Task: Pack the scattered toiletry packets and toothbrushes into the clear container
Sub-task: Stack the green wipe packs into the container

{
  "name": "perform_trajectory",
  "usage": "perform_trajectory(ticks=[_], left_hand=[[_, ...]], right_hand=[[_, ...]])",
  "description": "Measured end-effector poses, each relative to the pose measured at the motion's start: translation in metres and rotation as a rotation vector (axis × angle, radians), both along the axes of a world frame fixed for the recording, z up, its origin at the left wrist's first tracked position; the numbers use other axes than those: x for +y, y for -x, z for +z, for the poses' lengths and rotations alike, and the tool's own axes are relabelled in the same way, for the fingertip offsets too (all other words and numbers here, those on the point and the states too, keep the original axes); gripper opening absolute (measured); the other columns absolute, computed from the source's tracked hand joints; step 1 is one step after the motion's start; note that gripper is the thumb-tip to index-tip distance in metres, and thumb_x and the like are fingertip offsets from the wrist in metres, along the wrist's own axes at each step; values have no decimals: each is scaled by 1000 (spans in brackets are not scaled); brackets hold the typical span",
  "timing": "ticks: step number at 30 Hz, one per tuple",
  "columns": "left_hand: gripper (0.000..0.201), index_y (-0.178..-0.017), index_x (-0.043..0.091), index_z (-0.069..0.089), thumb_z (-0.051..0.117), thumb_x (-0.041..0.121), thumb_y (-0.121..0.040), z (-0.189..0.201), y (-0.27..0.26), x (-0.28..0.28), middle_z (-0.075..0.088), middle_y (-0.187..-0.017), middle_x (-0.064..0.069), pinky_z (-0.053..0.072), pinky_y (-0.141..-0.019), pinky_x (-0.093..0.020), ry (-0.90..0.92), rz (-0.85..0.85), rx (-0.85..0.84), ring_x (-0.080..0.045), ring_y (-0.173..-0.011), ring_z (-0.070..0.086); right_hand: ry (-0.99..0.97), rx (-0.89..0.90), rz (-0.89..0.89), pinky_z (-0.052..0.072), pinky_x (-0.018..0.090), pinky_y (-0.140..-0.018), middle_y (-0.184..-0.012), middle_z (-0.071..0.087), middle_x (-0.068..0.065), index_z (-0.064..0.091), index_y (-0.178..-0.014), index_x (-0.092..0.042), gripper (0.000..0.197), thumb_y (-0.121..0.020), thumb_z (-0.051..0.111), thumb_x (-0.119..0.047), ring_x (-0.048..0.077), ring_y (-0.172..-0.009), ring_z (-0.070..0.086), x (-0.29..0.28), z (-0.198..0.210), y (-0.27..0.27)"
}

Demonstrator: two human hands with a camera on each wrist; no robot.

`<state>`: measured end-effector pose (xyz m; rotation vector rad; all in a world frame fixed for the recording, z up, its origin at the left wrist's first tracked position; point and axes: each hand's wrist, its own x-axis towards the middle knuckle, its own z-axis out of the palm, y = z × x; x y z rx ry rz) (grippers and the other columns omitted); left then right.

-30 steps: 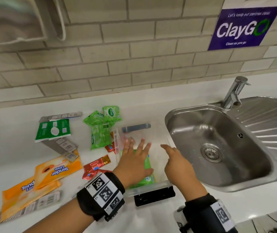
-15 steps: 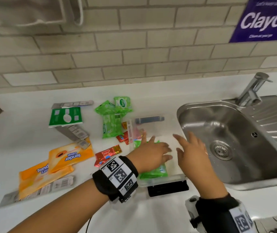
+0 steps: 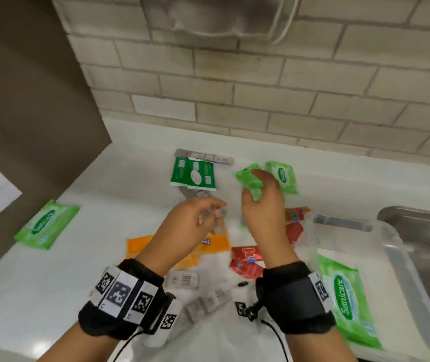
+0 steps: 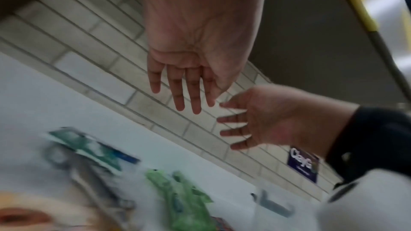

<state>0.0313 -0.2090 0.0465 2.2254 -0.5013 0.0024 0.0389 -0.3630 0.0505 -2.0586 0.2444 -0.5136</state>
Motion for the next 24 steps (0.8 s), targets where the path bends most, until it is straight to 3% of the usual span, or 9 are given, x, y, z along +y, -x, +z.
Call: perform_trajectory(ticks=[2,5,9,12,14,18,21,24], left_hand=[[25,-110,30,64,52,19,-91,-10,-8,27,65,-116,10,45,-91,-14,8,50,38,0,-104,57],[25,-112,28,63,51,20,-92,-23,-16,56,64,-117,11,39,-86,-2,-1,123,102,-1,-103,59],[26,-115,30,62,50,24,-92,-38,-23,79,64,-118,13,40,-94,-15,7,161,155,0,-110,56],[24,-113,32,62,50,26,-93,-46,-25,86,64,-116,16,37,-90,-7,11,154,175,4,-108,55],[24,-113,32,63,50,27,-93,-51,-27,90,64,-116,17,37,-89,-6,14,149,180,4,-108,55],[24,-112,29,64,53,22,-91,-55,-36,113,61,-115,16,41,-91,-17,-6,199,180,1,-107,54],[23,-109,19,66,58,14,-88,-66,-54,161,62,-116,2,38,-94,-21,-84,329,88,-12,-108,56],[31,-113,8,64,64,10,-81,-83,-67,220,60,-119,-17,39,-101,-35,-246,564,63,-32,-113,55]], right_hand=[[53,143,-43,35,36,-100,-132,50,17,52,-124,-8,45,-80,61,-10,36,-121,46,11,-28,-31],[171,406,-97,28,48,-108,-143,35,19,45,-130,-12,56,-78,64,-19,40,-132,32,10,-70,-62],[315,680,-168,8,66,-111,-156,1,20,25,-142,-24,74,-79,63,-28,46,-141,4,-6,-106,-77],[342,754,-238,11,65,-110,-157,-1,21,20,-144,-31,76,-81,62,-28,47,-140,10,-19,-115,-79],[307,755,-251,16,61,-109,-154,7,23,23,-143,-32,74,-80,60,-21,49,-136,19,-25,-114,-79],[204,611,-153,31,56,-104,-148,26,18,27,-142,-29,76,-76,63,-19,46,-128,32,-15,-101,-71],[229,405,-24,36,53,-103,-147,33,15,34,-140,-26,78,-71,70,-19,42,-125,37,11,-90,-59],[78,235,168,37,36,-102,-140,44,9,39,-138,-21,79,-65,70,-24,28,-126,42,40,-72,-44]])
